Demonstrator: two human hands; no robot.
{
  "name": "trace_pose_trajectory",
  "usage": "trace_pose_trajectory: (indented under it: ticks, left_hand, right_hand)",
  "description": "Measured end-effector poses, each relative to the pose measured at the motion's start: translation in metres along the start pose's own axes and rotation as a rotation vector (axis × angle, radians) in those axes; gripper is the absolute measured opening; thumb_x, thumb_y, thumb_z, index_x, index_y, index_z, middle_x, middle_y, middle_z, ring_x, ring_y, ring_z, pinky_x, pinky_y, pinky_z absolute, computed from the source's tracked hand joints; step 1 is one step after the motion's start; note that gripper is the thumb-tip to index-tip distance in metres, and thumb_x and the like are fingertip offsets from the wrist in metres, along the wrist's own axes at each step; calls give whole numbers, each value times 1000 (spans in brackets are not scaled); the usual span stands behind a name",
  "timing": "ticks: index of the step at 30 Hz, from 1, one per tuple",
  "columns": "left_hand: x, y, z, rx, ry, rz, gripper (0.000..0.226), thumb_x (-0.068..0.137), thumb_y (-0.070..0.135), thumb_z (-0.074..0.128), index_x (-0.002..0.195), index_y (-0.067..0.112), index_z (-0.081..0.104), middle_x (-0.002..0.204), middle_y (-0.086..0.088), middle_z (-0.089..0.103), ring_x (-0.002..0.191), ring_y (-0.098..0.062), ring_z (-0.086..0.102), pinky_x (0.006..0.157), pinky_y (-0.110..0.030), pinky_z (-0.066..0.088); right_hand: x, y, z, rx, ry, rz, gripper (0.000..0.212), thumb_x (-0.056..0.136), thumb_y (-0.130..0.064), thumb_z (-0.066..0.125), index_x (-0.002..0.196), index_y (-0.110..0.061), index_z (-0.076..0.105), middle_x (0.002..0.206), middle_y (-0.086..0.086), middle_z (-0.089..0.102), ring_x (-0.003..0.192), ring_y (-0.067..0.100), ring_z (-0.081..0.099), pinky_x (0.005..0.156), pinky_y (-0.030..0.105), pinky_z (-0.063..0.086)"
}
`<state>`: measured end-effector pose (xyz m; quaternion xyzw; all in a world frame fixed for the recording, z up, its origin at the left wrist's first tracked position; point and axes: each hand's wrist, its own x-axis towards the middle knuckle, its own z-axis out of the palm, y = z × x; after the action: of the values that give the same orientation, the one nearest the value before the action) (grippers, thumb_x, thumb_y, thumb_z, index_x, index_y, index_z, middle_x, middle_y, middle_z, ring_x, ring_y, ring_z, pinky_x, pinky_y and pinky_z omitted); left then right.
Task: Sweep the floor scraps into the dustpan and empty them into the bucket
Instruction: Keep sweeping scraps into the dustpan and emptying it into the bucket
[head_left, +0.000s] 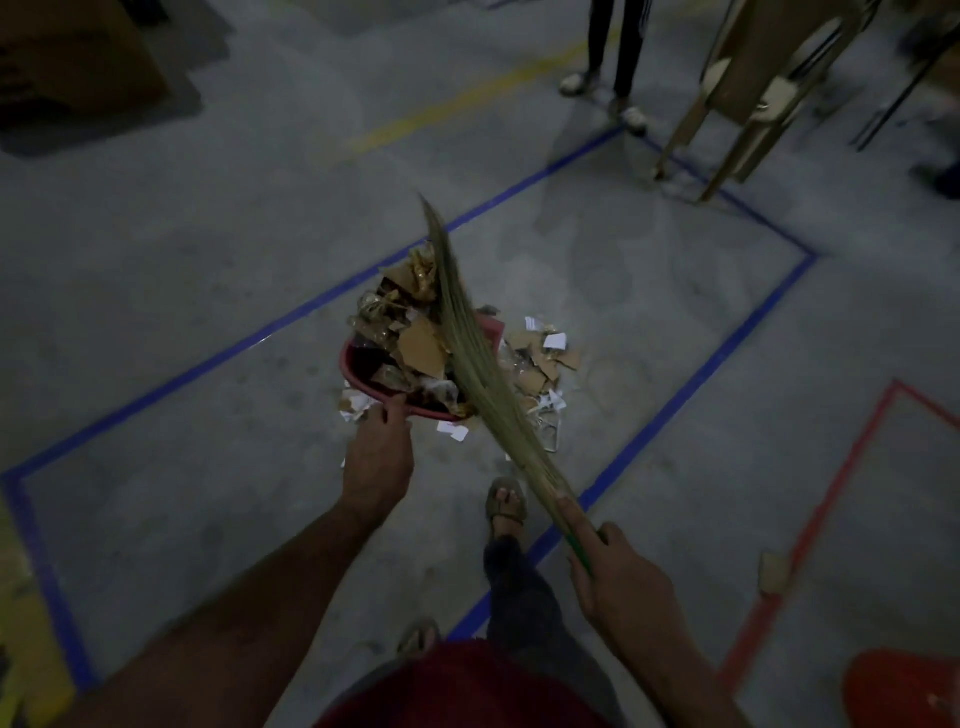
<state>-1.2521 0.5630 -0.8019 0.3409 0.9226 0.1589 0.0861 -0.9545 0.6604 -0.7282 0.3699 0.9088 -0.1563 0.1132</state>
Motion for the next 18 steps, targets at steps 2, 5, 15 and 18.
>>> trace_pose_trajectory:
  ticks: [2,5,15,18]
  left_hand:
    - [-18,-1,-17,16,7,20,34,99,16,46,134,15,44,105,-14,54,83,-34,59,60,-38,45]
    - [-43,2,-37,30,10,40,41,96,10,49,136,15,43,106,-14,55,86,-33,59,62,-38,45]
    - [-113,71,-51,12,73,257,29,97,15,52,125,13,47,99,-15,57,78,-33,60,56,-38,47]
    - [-142,111,-45,-7,82,319,30,95,8,54,124,11,49,96,-16,58,77,-32,59,54,-36,43]
  right_hand:
    - [-25,-17,-3,8,44,35,76,92,-43,48,153,-51,4,81,-8,31,52,12,28,43,25,26]
    - [-63,-29,-6,13,89,74,81,91,-40,48,152,-54,-3,86,-7,31,55,13,32,47,29,31]
    - [-176,9,-10,94,217,174,86,93,-35,58,151,-52,-4,83,-3,46,52,15,47,46,31,46]
    - [-213,40,-7,107,274,205,84,89,-36,62,153,-49,9,81,-4,44,51,13,41,46,30,40]
